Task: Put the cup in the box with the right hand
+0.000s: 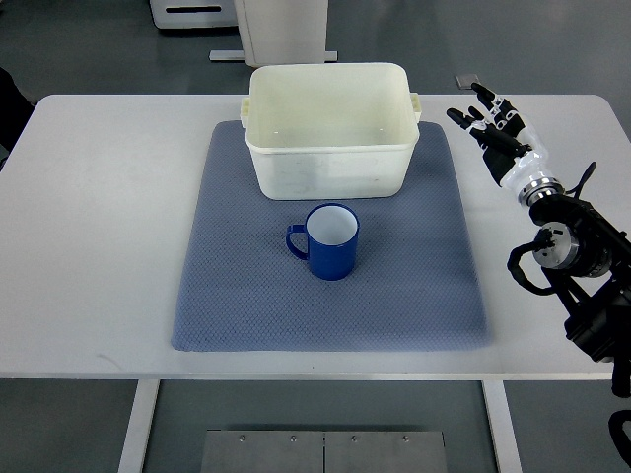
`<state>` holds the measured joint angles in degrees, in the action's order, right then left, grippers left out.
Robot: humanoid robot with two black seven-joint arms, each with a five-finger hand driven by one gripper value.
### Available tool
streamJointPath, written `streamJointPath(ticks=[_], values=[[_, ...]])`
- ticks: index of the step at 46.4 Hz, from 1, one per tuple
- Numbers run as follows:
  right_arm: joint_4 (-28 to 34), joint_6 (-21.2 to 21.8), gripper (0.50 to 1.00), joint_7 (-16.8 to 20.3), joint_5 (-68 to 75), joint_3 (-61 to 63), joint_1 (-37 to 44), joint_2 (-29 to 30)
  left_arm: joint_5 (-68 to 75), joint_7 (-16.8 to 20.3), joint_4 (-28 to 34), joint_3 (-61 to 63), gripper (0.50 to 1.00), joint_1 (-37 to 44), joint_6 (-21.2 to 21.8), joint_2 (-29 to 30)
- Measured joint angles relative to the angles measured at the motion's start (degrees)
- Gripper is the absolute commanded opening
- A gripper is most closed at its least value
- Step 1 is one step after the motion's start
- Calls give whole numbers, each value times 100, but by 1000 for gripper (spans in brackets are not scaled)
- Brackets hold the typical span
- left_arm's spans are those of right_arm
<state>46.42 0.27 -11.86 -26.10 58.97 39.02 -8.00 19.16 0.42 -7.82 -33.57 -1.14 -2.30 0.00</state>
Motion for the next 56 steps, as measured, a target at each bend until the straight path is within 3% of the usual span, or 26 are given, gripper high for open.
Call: streamJointPath(ticks=[56], values=[[-5, -2, 1000, 0, 0, 2, 0, -39, 0, 2, 0, 0, 1000, 0, 2, 0]])
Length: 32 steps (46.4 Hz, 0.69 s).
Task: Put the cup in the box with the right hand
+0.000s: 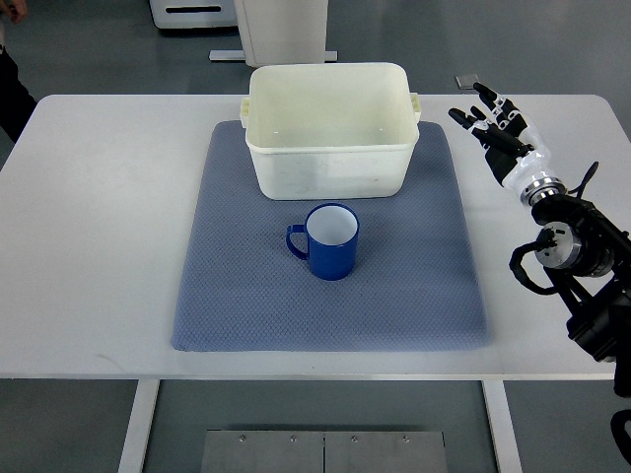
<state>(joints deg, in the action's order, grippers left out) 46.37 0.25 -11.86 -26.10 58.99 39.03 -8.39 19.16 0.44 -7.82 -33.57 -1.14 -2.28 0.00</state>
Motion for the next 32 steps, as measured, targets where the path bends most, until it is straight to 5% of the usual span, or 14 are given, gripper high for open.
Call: streamJointPath(ticks=[32], values=[[5, 3, 1000, -1, 0, 8, 52, 12, 0, 0, 0, 0, 1000, 0, 0, 0]])
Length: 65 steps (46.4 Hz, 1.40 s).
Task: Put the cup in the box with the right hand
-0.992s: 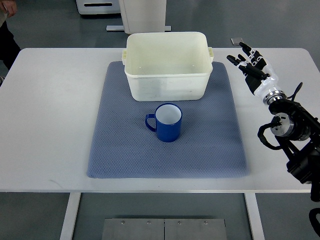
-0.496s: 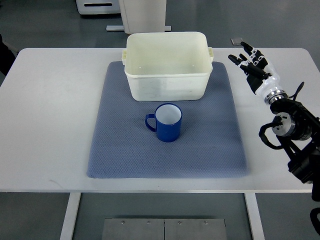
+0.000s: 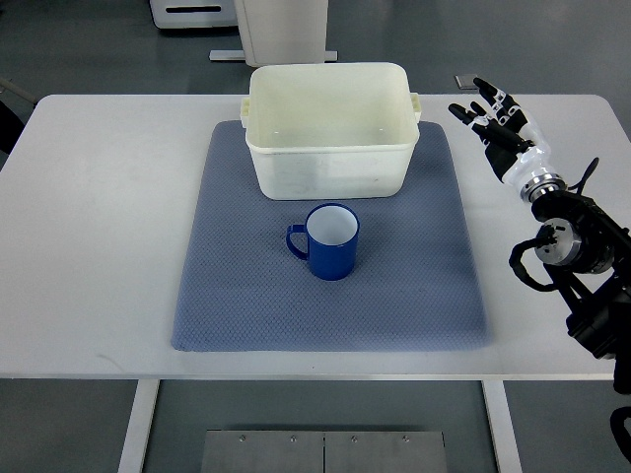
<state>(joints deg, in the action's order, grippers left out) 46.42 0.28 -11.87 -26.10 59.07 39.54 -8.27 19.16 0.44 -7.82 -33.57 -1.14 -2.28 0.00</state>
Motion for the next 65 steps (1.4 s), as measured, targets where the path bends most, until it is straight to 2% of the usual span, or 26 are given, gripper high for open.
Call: streamJointPath(ticks=[29, 36, 49, 65], values=[[29, 79, 1000, -19, -5, -99, 38, -15, 0, 0, 0, 0, 1000, 0, 0, 0], [300, 106, 1000, -72, -9, -243, 39, -62, 0, 0, 1, 0, 1000, 0, 0, 0], [1051, 435, 998, -142, -21, -359, 135, -267, 0, 0, 0, 0, 1000, 0, -2, 0], [1465, 1098, 1000, -329, -240, -1049, 298, -574, 0, -2, 0, 0, 1000, 0, -2, 0]])
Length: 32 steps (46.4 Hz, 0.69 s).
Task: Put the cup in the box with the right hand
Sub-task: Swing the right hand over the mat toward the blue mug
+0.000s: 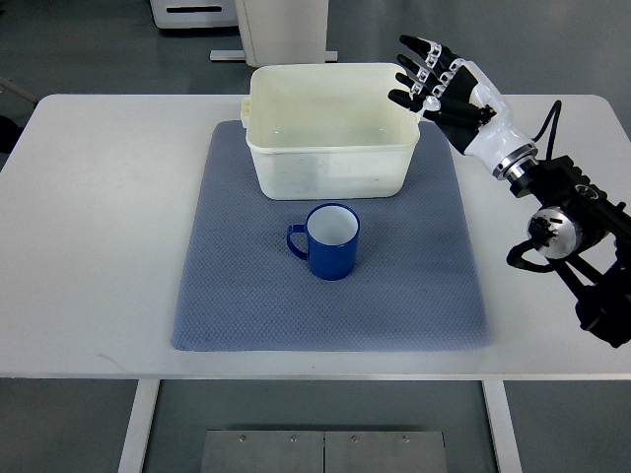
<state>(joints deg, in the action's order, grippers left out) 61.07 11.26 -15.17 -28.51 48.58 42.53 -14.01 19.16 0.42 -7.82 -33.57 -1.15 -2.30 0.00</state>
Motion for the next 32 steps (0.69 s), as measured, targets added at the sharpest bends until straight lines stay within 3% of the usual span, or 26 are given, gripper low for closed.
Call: streamJointPath(ticks=[8, 21, 32], values=[[159, 474, 1000, -118, -593, -424, 79, -174, 0, 0, 0, 0, 1000, 1, 0, 0], [341, 603, 998, -172, -908, -875, 204, -365, 0, 1, 0, 0, 1000, 1, 0, 0], [381, 1029, 1000, -263, -1236, -1124, 264, -504, 0, 3, 0, 0, 1000, 0, 2, 0]])
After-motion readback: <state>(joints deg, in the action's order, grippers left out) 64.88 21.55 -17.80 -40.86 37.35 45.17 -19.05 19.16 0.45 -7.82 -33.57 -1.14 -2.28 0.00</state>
